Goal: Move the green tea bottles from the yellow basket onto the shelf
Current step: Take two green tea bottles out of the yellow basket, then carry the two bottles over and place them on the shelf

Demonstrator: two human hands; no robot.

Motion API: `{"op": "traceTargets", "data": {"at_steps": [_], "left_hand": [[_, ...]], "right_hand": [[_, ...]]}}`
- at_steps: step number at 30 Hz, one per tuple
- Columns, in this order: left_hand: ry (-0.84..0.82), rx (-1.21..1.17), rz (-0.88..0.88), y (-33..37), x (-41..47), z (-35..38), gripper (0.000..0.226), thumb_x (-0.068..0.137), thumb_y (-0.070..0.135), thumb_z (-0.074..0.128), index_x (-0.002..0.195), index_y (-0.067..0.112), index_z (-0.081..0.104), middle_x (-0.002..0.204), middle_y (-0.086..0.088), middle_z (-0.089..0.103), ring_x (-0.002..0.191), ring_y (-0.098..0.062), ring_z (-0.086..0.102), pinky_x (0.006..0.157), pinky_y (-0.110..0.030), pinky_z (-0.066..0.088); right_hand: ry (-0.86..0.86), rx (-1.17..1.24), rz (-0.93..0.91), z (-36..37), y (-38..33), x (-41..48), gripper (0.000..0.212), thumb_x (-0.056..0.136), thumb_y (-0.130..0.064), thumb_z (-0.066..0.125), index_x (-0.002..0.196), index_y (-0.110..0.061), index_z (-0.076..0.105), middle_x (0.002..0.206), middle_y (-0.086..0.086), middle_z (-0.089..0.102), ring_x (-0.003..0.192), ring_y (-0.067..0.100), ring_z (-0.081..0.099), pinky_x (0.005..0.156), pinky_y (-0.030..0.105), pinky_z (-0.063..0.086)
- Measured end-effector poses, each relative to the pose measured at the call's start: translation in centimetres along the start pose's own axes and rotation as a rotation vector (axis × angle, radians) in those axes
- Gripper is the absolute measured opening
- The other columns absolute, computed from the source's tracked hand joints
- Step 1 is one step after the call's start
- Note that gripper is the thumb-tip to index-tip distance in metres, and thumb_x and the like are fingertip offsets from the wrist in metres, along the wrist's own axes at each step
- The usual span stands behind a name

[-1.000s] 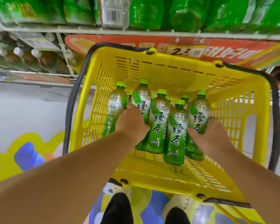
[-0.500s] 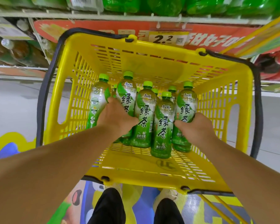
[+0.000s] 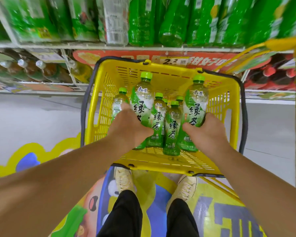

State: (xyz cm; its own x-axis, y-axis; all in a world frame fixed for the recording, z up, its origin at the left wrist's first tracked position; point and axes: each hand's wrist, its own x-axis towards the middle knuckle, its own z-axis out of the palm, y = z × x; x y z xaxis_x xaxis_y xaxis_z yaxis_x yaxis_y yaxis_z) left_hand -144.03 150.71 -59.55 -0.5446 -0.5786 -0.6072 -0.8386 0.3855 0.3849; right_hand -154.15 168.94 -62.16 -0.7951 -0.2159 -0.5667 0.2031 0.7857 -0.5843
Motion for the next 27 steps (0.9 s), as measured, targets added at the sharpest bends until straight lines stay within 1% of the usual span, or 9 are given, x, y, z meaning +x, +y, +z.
{"op": "traceTargets", "data": {"at_steps": [2,4,7,11,14,16,18,22,27], "left_hand": [[0.001,-0.068,0.008,0.7,-1.6,-2.0,0.065,0.071,0.027,0.084,0.111,0.014,0.035,0.077,-0.004,0.056,0.056,-0.018,0.058,0.043,-0.031,0.042],[0.015,-0.074,0.025,1.8,-3.6,-4.5,0.062,0.073,0.032,0.085,0.104,0.016,0.033,0.081,-0.003,0.052,0.058,-0.016,0.055,0.042,-0.029,0.038],[0.08,0.025,0.113,3.4,-6.9,-8.8,0.068,0.073,0.038,0.084,0.104,0.014,0.029,0.079,0.002,0.046,0.069,-0.02,0.052,0.045,-0.027,0.031],[0.148,-0.044,0.22,4.7,-11.8,-14.5,0.071,0.063,0.036,0.088,0.105,0.014,0.036,0.085,0.001,0.057,0.083,-0.027,0.062,0.065,-0.04,0.051],[0.214,-0.032,0.277,6.2,-16.3,-18.8,0.068,0.067,0.037,0.085,0.106,0.01,0.035,0.078,0.006,0.048,0.084,-0.031,0.058,0.066,-0.034,0.04],[0.248,-0.016,0.297,6.5,-19.3,-21.7,0.069,0.068,0.037,0.084,0.107,0.01,0.034,0.083,0.001,0.049,0.082,-0.03,0.053,0.068,-0.032,0.036],[0.288,-0.026,0.324,6.5,-21.7,-24.4,0.068,0.068,0.034,0.085,0.104,0.012,0.031,0.082,-0.001,0.05,0.078,-0.027,0.049,0.066,-0.033,0.037],[0.363,-0.074,0.342,6.4,-25.7,-29.6,0.066,0.066,0.035,0.085,0.103,0.011,0.036,0.079,0.002,0.052,0.077,-0.028,0.055,0.066,-0.037,0.045],[0.453,-0.102,0.355,6.5,-29.5,-35.1,0.065,0.066,0.038,0.083,0.102,0.013,0.036,0.077,0.005,0.051,0.078,-0.029,0.056,0.067,-0.037,0.045]], "right_hand": [[0.017,0.02,-0.03,-1.1,-1.6,-1.9,0.031,0.078,-0.031,0.076,0.097,-0.015,0.058,0.082,-0.002,0.064,0.068,0.009,0.059,0.048,0.025,0.037],[0.041,0.037,-0.056,-2.2,-3.4,-4.1,0.032,0.078,-0.031,0.077,0.097,-0.015,0.058,0.082,-0.004,0.064,0.07,0.009,0.06,0.05,0.025,0.039],[0.074,0.046,-0.084,-4.4,-6.4,-7.7,0.031,0.077,-0.03,0.078,0.095,-0.017,0.056,0.079,-0.008,0.062,0.067,0.003,0.057,0.048,0.022,0.035],[0.094,0.051,-0.123,-7.9,-10.7,-13.1,0.033,0.078,-0.032,0.077,0.098,-0.016,0.054,0.078,-0.008,0.061,0.063,0.001,0.055,0.045,0.02,0.034],[0.136,0.059,-0.166,-10.8,-14.5,-17.0,0.035,0.078,-0.032,0.077,0.1,-0.014,0.056,0.078,-0.008,0.061,0.062,0.004,0.053,0.044,0.02,0.03],[0.182,0.068,-0.208,-12.5,-16.9,-19.7,0.037,0.076,-0.033,0.077,0.101,-0.014,0.059,0.079,-0.007,0.062,0.066,0.014,0.056,0.052,0.026,0.035],[0.217,0.089,-0.248,-14.3,-19.1,-22.2,0.038,0.073,-0.036,0.075,0.102,-0.016,0.06,0.084,-0.005,0.066,0.072,0.017,0.061,0.059,0.028,0.041],[0.251,0.129,-0.314,-17.3,-23.5,-27.1,0.033,0.078,-0.033,0.075,0.101,-0.019,0.058,0.084,-0.009,0.065,0.07,0.006,0.061,0.051,0.021,0.039],[0.285,0.138,-0.405,-19.6,-28.2,-31.9,0.029,0.079,-0.033,0.075,0.099,-0.022,0.057,0.085,-0.009,0.065,0.07,0.007,0.061,0.056,0.027,0.044]]}}
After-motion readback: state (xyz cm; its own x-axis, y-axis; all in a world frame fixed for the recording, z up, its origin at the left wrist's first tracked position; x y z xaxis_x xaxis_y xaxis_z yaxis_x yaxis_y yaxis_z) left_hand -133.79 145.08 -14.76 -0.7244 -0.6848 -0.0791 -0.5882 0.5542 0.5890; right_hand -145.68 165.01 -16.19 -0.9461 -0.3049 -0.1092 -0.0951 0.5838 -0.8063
